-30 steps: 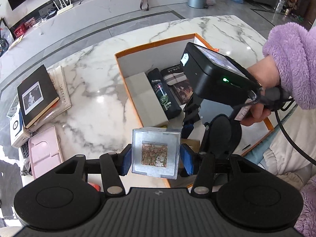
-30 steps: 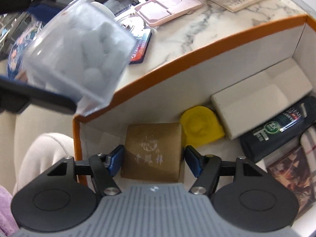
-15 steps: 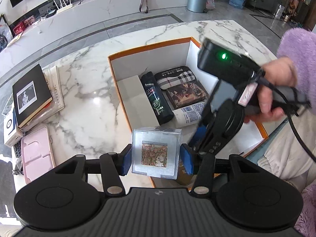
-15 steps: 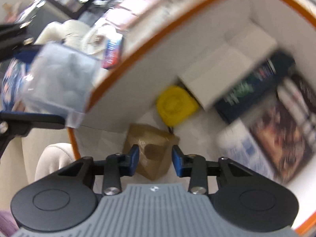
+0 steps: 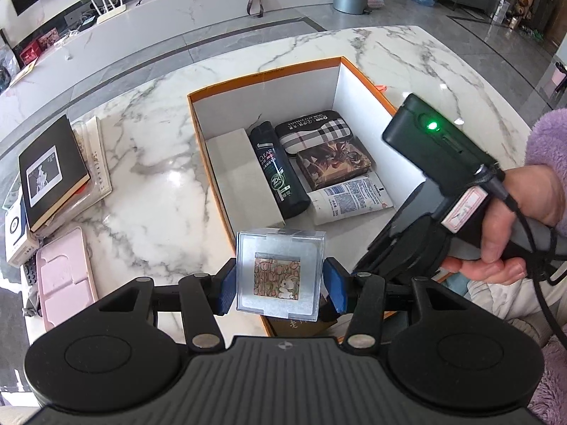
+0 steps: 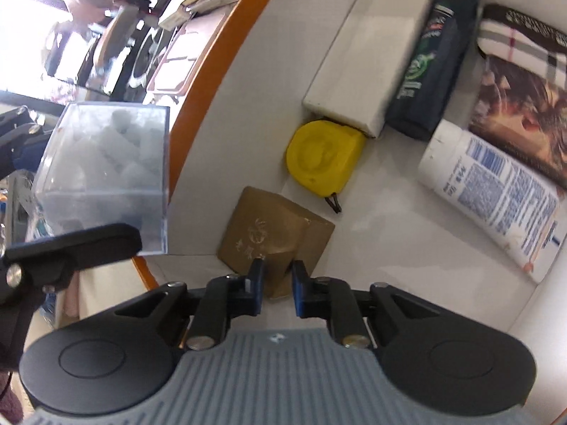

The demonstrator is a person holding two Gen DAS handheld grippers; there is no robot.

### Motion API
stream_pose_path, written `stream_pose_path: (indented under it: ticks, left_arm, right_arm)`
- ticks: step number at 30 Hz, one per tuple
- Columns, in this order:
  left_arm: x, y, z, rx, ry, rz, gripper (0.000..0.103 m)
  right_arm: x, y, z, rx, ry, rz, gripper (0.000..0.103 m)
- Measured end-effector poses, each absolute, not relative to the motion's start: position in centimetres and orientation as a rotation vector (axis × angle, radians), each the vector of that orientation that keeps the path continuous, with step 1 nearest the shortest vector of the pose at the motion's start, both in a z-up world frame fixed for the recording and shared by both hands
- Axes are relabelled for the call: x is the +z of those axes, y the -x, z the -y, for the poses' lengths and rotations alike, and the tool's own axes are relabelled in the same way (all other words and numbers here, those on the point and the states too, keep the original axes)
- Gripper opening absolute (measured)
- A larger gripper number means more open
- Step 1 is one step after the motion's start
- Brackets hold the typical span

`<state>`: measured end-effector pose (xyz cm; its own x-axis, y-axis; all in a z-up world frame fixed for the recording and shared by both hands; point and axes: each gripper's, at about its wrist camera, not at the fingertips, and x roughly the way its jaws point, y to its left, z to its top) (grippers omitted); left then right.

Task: Organize rigid objects
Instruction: 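Lower the gold box into the orange box and open the right tool, then lower the clear cube into the orange box and open the left tool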

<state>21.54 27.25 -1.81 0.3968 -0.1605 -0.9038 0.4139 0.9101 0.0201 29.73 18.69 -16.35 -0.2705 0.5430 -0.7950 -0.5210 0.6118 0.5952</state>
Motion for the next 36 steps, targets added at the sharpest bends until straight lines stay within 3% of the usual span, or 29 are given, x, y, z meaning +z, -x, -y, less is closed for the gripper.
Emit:
stream_pose_path:
  ticks: [3, 9, 13, 17, 23, 36]
  left_arm:
    - [-1.8, -21.6, -26.4, -0.394, -0.291, -1.101, 0.058]
    - [-3.9, -23.2, -23.1, -0.397, -0.328, -1.151, 0.058]
    - [-6.3, -25.0, -21.8, -0.315, -0.216, -1.248, 0.058]
    - [-8.9, -26.4, -21.2, -0.221, -0.119, -1.324, 0.058]
    - [-11.8, -27.8, -21.4, -0.084, -0.036, -1.383, 0.059]
    - [-13.5, -28.4, -19.6, 0.07, -0.119, -1.346, 0.062]
  right_arm:
    - [-14.9, -29.3, -17.4, 1.006, -0.024, -1.479, 0.02]
    - [-9.8, -30.3, -12.9, 0.892, 0.085, -1.152, 0.022]
    - [-6.8, -31.3, -8.9, 0.811, 0.049, -1.004, 0.03]
    - [-6.2, -30.7, -7.8, 0.727, 0.038, -0.895, 0.031]
    - [-6.7, -30.3, -6.3, 0.681, -0.046, -0.871, 0.032]
    - [-5.8, -29.6, -2.5, 0.641, -0.107, -0.861, 0.035]
